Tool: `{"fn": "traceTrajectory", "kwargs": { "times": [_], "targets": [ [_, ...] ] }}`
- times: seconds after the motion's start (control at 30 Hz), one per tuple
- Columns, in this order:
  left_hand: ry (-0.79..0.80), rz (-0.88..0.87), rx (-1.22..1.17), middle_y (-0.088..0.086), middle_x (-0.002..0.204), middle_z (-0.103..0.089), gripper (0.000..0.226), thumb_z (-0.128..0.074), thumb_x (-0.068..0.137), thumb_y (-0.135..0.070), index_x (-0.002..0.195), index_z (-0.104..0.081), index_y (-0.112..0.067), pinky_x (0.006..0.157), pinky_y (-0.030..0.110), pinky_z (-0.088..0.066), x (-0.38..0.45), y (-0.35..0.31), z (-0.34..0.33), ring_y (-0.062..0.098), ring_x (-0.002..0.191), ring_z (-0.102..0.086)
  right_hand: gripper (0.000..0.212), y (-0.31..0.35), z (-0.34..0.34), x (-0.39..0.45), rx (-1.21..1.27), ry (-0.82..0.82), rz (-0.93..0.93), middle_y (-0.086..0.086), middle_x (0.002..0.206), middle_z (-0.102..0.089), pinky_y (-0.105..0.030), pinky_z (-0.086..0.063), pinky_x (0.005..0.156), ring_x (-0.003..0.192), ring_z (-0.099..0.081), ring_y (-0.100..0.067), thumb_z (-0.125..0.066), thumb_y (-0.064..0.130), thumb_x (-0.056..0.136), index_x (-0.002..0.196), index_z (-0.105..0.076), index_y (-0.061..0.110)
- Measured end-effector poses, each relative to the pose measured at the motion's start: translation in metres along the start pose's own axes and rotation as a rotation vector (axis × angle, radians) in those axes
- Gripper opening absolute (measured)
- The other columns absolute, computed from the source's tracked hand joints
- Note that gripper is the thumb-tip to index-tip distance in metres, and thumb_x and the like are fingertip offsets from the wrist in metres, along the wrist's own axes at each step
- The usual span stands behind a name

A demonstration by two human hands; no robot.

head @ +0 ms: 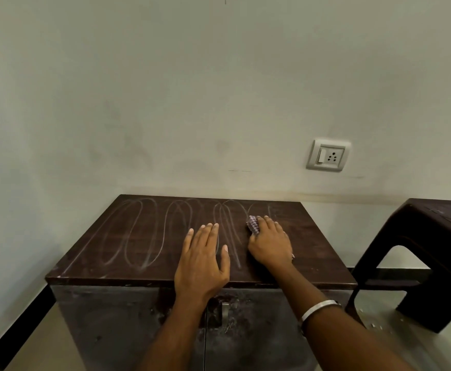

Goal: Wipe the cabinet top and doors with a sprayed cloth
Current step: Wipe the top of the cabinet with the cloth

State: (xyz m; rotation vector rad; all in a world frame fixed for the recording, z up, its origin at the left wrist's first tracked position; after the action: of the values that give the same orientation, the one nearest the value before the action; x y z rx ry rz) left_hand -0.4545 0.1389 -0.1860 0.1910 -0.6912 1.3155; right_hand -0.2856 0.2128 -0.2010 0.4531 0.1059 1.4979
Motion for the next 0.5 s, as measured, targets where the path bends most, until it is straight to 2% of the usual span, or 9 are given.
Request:
{"fn": "traceTrajectory", "kwargs": {
  "times": [0.1, 0.23, 0.4, 0.5],
  "targets": [
    [0.004, -0.002, 0.0, 0.001, 0.151, -0.038, 0.061, -0.025, 0.095, -0.043, 0.148, -0.032, -0.015, 0.121, 0.035, -0.008, -0.001, 0.0, 0.0, 0.011, 0.142, -0.026, 0.059, 0.023, -0.011, 0.0, 0.007, 0.022, 0.07, -0.003, 0.16, -0.025, -0.043, -0.018, 0.12, 0.148, -0.02, -0.023, -0.039, 0.039, 0.097, 0.152, -0.025, 0.022],
    [-0.005, -0.003, -0.004, 0.002, 0.151, -0.039, 0.06, -0.026, 0.095, -0.043, 0.147, -0.033, -0.014, 0.121, 0.035, -0.009, -0.001, 0.001, 0.002, 0.011, 0.142, -0.028, 0.06, 0.015, -0.009, 0.006, 0.001, 0.048, 0.091, -0.003, 0.16, -0.025, -0.043, -0.019, 0.12, 0.147, -0.022, -0.023, -0.038, 0.04, 0.097, 0.152, -0.025, 0.022],
    [-0.004, -0.007, -0.02, 0.001, 0.151, -0.038, 0.061, -0.025, 0.095, -0.043, 0.147, -0.033, -0.014, 0.121, 0.035, -0.008, -0.001, 0.0, 0.002, 0.011, 0.142, -0.027, 0.059, -0.03, 0.011, 0.018, -0.034, 0.006, -0.034, -0.006, 0.159, -0.027, -0.044, -0.024, 0.118, 0.145, -0.027, -0.026, -0.039, 0.037, 0.096, 0.151, -0.029, 0.019],
    [-0.002, -0.01, -0.018, 0.0, 0.152, -0.037, 0.061, -0.023, 0.095, -0.044, 0.148, -0.032, -0.015, 0.121, 0.034, -0.007, -0.001, 0.0, 0.001, 0.01, 0.142, -0.025, 0.059, -0.036, 0.014, 0.022, -0.04, -0.008, -0.087, -0.006, 0.16, -0.026, -0.044, -0.024, 0.118, 0.145, -0.025, -0.028, -0.04, 0.036, 0.095, 0.151, -0.029, 0.019]
  ]
}}
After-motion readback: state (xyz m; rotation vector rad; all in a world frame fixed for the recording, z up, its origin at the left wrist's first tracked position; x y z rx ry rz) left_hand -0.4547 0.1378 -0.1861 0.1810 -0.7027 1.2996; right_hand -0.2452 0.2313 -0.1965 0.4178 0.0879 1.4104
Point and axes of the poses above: each hand's wrist, its own x-axis towards the middle knuckle, its own z-axis out of the back of the hand, y = z × x, the point moved 9 cm from there along x, towards the middle knuckle
